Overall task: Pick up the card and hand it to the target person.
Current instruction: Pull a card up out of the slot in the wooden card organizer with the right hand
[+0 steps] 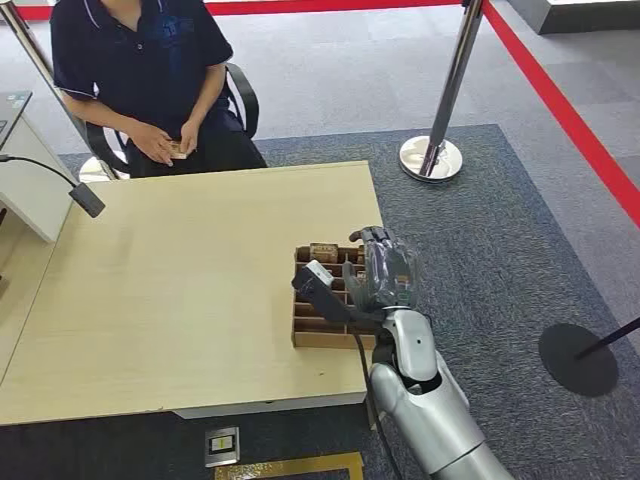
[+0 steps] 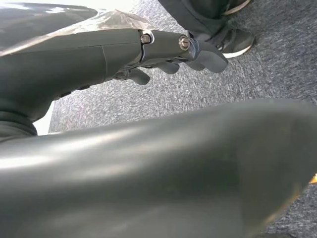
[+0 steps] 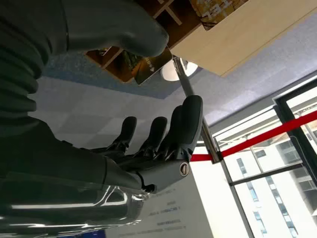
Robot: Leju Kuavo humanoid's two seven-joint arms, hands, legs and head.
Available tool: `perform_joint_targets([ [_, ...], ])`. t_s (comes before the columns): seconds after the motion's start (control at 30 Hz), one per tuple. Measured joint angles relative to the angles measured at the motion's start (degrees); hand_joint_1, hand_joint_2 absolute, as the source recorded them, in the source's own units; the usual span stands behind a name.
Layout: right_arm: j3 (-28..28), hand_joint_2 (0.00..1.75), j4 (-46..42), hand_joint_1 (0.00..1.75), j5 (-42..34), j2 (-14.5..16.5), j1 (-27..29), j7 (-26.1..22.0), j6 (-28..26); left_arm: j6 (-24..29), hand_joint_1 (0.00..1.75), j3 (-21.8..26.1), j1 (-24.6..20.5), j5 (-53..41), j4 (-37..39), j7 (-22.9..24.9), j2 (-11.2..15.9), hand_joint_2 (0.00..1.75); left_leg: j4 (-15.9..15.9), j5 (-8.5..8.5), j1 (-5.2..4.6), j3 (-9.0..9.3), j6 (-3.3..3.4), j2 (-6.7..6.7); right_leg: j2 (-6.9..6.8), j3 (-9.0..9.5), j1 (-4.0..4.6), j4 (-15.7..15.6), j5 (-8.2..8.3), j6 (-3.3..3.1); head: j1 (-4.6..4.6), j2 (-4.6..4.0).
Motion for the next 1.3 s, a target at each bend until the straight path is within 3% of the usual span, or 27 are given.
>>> perform_joint_targets([
  [0.53,-0.9,1.75,7.4,0.86,0.9,0.7,-2.1,2.3,3.8,0.2,0.0,-0.2,0.1,0.0,0.0,-0.8,-0.1,0.0,0.0,0.05,0.0,-0.05,0.01,0.07,0.1,-0.07,0.01,0.0,0.08,-0.01,0.0,0.0],
  [1.3,-3.9,1.75,8.7,0.84,3.7,0.5,-0.8,5.4,3.5,-0.4,0.0,-1.2,0.2,-1.1,0.1,-1.3,0.1,0.0,0.0,0.02,0.0,-0.03,0.0,0.01,0.02,-0.05,0.0,0.0,0.03,0.0,0.0,0.0],
])
